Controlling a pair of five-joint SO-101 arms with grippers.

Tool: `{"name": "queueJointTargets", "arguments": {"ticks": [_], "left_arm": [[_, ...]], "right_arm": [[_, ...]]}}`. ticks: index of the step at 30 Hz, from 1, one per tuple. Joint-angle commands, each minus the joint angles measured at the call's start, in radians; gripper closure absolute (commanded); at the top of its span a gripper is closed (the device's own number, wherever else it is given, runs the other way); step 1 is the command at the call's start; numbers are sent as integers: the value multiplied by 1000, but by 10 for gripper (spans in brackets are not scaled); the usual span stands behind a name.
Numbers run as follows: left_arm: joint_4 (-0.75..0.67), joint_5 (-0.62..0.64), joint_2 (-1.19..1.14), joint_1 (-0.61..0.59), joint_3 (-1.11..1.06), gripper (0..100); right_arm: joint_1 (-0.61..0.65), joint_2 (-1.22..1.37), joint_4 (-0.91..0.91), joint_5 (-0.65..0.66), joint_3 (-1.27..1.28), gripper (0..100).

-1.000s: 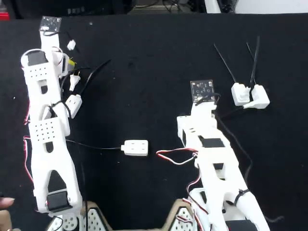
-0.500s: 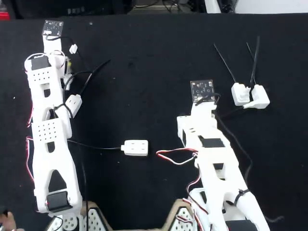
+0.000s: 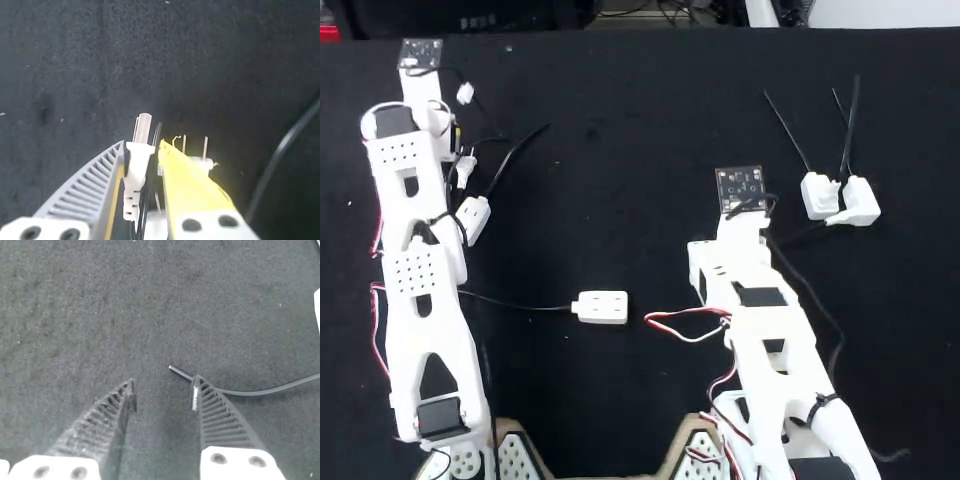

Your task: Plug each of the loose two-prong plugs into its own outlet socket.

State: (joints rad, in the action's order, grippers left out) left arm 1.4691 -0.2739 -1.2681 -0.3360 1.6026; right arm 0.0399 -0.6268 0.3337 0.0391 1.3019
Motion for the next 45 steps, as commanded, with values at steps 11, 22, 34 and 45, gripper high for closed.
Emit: {"name": "queueJointTargets", "arguments": {"ticks": [11, 22, 34, 45], "left_arm": [[295, 34, 358, 4, 59, 971], [296, 147, 724, 70, -318, 971], [270, 123, 1208, 331, -1075, 970], [-32, 84, 1220, 506, -1554, 944]], "right_arm": [[12, -33, -26, -3, -58, 832], [12, -35, -26, -3, -58, 832], [8, -38, -26, -8, -58, 832], [8, -38, -26, -8, -58, 832]]}}
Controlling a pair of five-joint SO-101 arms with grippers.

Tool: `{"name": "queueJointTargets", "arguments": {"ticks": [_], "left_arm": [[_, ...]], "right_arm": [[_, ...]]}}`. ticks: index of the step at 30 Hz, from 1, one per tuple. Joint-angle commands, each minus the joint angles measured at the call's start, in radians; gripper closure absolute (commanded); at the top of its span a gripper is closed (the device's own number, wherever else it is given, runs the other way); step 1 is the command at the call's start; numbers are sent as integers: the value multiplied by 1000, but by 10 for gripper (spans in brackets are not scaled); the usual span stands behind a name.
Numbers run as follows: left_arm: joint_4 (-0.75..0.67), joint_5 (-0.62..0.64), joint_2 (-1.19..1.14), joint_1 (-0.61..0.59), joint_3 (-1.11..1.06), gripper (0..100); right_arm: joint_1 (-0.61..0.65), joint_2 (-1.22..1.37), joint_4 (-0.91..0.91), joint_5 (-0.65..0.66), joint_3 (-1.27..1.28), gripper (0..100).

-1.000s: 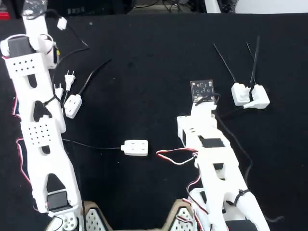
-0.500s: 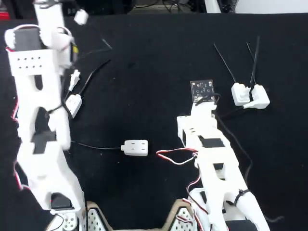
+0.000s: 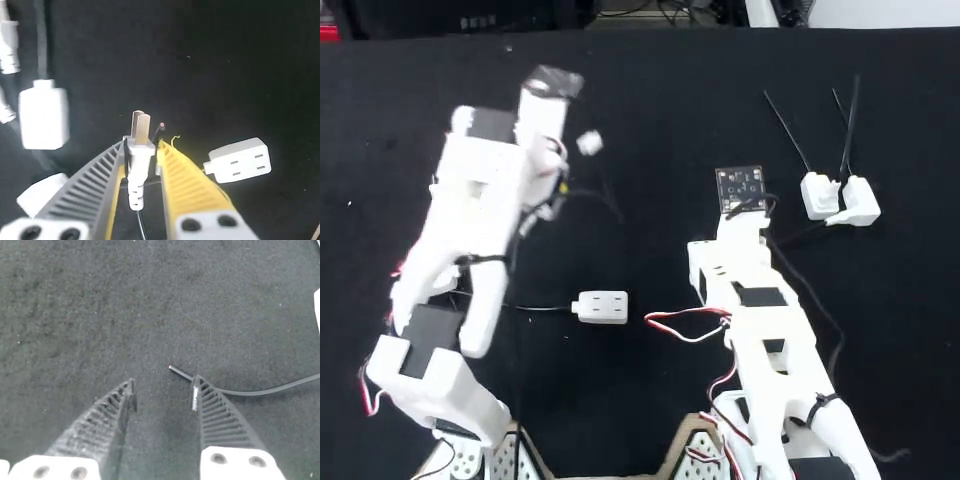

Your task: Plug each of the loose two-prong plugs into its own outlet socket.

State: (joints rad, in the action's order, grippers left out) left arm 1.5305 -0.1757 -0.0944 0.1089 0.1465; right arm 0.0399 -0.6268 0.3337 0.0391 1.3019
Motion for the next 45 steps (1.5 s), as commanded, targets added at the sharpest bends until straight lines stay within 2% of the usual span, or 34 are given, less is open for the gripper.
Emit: {"name": "queueJointTargets", "arguments": {"ticks": [1, 4, 6, 11, 15, 17, 22, 26, 30, 33, 35, 40, 45], "left_arm": [[-103, -14, 46, 67, -113, 909], [-109, -14, 46, 64, -119, 772], [-92, -15, 49, 44, -97, 727], [25, -15, 114, -53, -13, 759], [32, -43, 172, -183, -65, 766], [-14, -78, 189, -262, -150, 766], [-255, -75, 232, -412, -426, 766], [-437, 55, 259, -487, -601, 766], [-526, 250, 256, -515, -680, 766], [-583, 436, 252, -509, -745, 766], [-652, 511, 258, -512, -802, 766], [-778, 523, 262, -509, -895, 766], [-819, 591, 262, -515, -923, 766]], "right_arm": [[9, -38, -26, -8, -58, 832], [11, -38, -26, -8, -58, 832], [12, -38, -25, -8, -58, 832], [14, -38, -18, -8, -61, 832], [38, -39, -18, -8, -71, 832], [94, -39, 6, -8, -91, 832], [327, -31, 121, -8, -196, 830], [506, -30, 89, -17, -217, 830], [591, 21, -51, -190, -222, 829], [629, 166, -106, -310, -291, 829], [658, 298, -106, -364, -375, 828], [698, 598, -104, -470, -572, 828], [707, 757, -104, -543, -684, 828]]}}
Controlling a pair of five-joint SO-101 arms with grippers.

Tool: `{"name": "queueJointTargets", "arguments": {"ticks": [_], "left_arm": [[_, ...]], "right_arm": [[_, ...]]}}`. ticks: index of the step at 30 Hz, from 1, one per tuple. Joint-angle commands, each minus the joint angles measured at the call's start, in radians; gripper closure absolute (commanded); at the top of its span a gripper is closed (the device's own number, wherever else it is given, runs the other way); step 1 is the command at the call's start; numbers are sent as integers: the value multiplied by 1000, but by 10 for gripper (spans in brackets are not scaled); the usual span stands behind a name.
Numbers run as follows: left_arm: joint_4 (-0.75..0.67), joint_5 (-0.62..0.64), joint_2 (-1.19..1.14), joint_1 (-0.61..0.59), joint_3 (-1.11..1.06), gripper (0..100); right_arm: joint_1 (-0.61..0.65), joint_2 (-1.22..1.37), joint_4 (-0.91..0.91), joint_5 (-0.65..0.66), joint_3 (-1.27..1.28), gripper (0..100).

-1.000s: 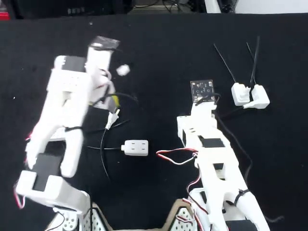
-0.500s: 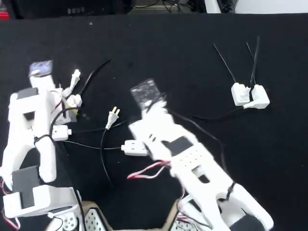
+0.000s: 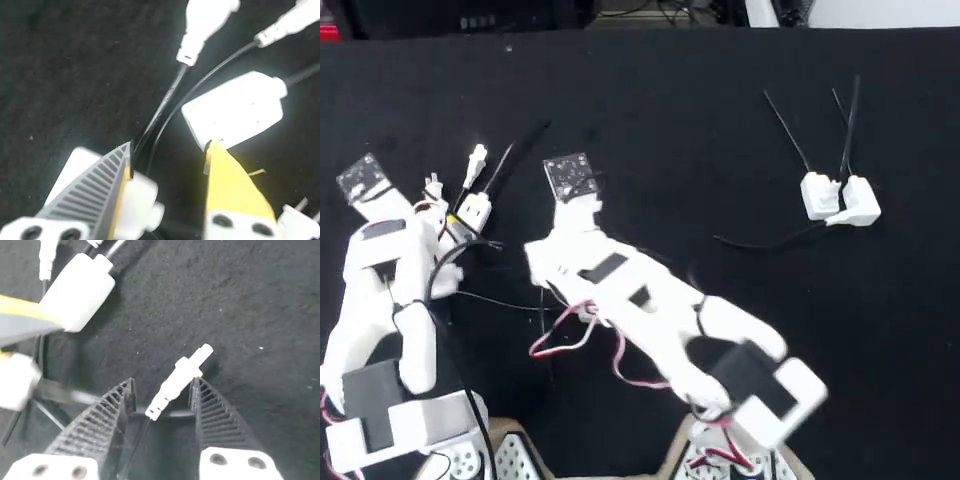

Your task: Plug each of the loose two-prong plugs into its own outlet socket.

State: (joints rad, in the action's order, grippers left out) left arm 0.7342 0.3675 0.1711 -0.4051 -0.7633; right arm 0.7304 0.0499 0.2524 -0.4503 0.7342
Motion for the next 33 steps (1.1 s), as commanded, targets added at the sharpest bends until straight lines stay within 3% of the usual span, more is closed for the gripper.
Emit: {"name": "queueJointTargets", "arguments": {"ticks": [1, 17, 24, 27, 33], "left_arm": [[-23, 48, -5, -1, -13, 766], [-20, 49, -3, -4, -13, 766], [-20, 51, -3, -38, -13, 766], [-20, 51, -3, -36, -13, 766], [-20, 51, -3, -31, -13, 766]], "right_arm": [[14, 93, -23, -57, -127, 828], [9, 177, -14, -54, -217, 830], [12, 289, 333, -51, -464, 848], [6, 306, 433, -32, -507, 988], [-44, 183, 539, 160, -516, 988]]}}
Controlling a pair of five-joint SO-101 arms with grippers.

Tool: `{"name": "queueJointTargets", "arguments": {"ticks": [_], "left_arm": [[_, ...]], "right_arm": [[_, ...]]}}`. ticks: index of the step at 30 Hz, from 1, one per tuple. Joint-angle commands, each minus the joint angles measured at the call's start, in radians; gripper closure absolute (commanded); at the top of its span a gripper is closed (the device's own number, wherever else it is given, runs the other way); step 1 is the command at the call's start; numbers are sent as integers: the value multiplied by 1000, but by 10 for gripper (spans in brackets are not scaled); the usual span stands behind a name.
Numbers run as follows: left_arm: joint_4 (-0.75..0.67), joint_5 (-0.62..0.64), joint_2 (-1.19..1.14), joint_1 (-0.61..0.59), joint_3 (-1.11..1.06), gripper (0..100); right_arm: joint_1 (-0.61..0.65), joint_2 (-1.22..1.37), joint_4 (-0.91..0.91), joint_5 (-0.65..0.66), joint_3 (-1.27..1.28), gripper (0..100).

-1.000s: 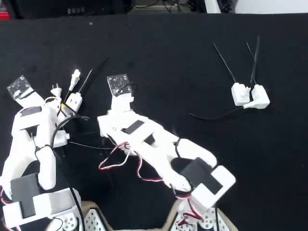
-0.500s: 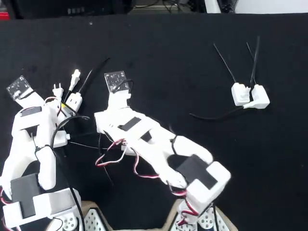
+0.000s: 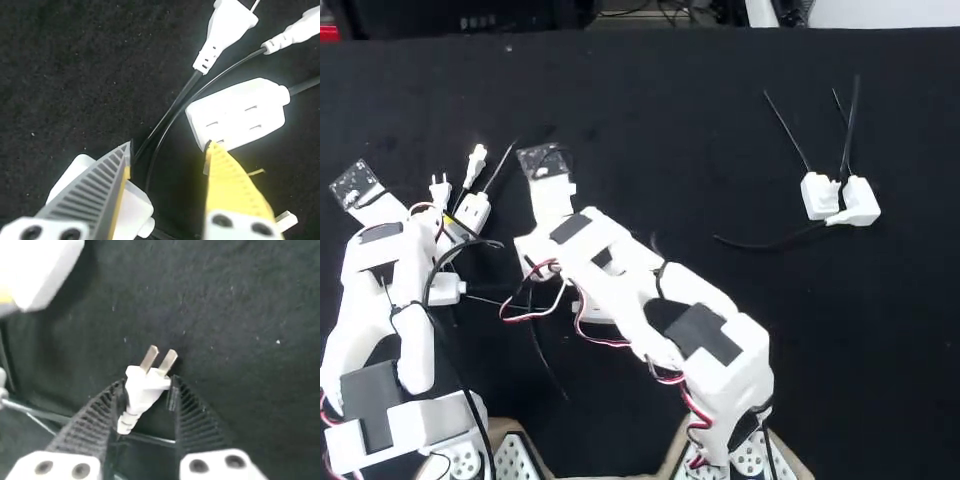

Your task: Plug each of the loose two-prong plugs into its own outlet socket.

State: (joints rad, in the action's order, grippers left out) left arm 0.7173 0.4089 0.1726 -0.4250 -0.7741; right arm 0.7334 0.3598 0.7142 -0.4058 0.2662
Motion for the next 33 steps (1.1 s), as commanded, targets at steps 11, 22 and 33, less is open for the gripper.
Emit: {"name": "queueJointTargets", "arguments": {"ticks": [11, 22, 33], "left_arm": [[-3, 9, -5, -15, -2, 766], [-3, 8, -5, -18, -2, 766], [-3, 5, -8, -12, -2, 766]], "right_arm": [[-301, -671, 358, 377, -174, 988], [-482, -687, 594, 1069, 58, 988], [-559, -699, 95, 1433, 720, 970]]}}
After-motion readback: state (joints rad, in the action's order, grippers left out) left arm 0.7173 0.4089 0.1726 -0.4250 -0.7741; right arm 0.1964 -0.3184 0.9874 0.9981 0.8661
